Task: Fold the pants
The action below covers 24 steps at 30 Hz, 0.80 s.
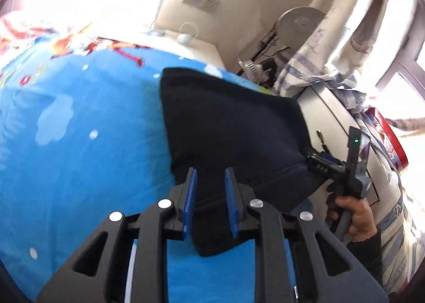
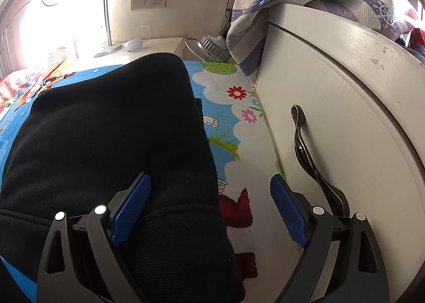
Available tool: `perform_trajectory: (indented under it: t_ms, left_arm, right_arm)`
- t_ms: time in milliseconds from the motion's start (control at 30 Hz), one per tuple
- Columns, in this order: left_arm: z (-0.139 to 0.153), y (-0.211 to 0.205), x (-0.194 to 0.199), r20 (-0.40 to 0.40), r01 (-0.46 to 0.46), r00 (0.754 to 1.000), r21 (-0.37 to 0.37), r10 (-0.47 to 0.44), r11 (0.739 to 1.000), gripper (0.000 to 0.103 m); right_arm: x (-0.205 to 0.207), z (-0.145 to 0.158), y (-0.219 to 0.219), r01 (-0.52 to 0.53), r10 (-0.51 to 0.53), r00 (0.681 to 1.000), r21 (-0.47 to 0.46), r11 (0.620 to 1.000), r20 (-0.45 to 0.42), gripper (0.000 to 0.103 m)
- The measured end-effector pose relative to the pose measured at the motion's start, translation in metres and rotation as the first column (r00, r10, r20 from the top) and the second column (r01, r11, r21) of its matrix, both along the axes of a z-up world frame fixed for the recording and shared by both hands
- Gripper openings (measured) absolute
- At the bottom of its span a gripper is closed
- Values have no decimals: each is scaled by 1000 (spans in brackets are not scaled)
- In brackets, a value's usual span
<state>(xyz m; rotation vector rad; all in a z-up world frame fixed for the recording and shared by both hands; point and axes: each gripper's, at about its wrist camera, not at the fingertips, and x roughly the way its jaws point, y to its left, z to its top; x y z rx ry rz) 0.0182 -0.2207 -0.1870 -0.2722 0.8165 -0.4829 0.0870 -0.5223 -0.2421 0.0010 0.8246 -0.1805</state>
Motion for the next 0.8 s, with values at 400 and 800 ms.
perform_trajectory:
  t_ms: [400, 800]
  left_arm:
    - [-4, -258, 179, 18, 350, 925, 343, -379, 872, 20]
    - [-33, -286, 215, -115, 376, 925, 401, -361, 835, 23]
  right_arm:
    - [1, 0, -1, 28, -28, 999, 19, 999, -32, 85]
    - [0, 0, -7, 58, -56, 998, 64, 996, -33, 85]
